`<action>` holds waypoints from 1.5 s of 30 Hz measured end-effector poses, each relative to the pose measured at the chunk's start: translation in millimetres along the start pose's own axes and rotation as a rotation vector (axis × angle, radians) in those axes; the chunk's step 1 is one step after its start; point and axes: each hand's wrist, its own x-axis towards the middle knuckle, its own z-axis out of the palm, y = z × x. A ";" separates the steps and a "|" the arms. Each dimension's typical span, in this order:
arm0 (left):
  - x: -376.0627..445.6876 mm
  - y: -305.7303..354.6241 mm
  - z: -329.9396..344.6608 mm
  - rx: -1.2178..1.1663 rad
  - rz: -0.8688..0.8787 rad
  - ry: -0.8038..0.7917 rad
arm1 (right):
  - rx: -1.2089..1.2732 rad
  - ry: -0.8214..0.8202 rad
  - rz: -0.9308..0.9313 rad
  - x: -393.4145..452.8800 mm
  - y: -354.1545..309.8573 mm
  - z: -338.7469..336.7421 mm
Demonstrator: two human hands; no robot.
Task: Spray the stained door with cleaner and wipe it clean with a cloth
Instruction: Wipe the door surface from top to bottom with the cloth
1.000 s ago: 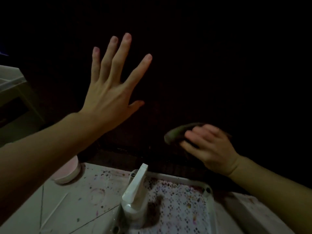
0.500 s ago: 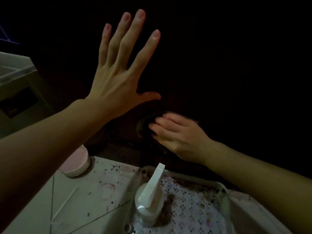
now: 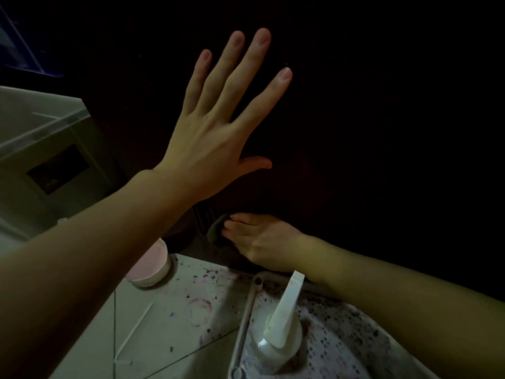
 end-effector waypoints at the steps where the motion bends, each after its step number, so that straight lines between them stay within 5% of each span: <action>1: -0.4 -0.1 0.6 0.001 -0.002 0.000 | -0.004 -0.032 -0.024 -0.7 1.7 -1.5; 11: -8.9 4.5 5.5 -0.009 -0.011 -0.018 | -0.009 -0.097 0.038 -141.6 0.1 -34.1; 17: -31.4 -9.7 4.3 0.010 -0.007 -0.086 | 0.023 0.008 0.080 -43.6 -15.2 6.5; 23: -32.3 -9.4 6.4 0.012 -0.029 -0.084 | 0.064 -0.110 0.020 3.0 -12.0 8.9; 29: -17.0 17.7 12.3 -0.002 0.071 -0.040 | 0.038 -0.127 0.037 -121.4 -7.5 -17.6; 36: 18.4 79.8 18.2 0.006 0.251 -0.021 | -0.070 -0.380 0.017 -266.5 4.1 -72.9; 41: 25.1 91.4 17.1 0.026 0.278 -0.028 | -0.058 -0.279 0.117 -181.6 -15.0 -38.1; 45: 26.9 94.3 17.5 0.043 0.292 -0.022 | -0.047 -0.421 0.068 -125.9 -16.4 -32.4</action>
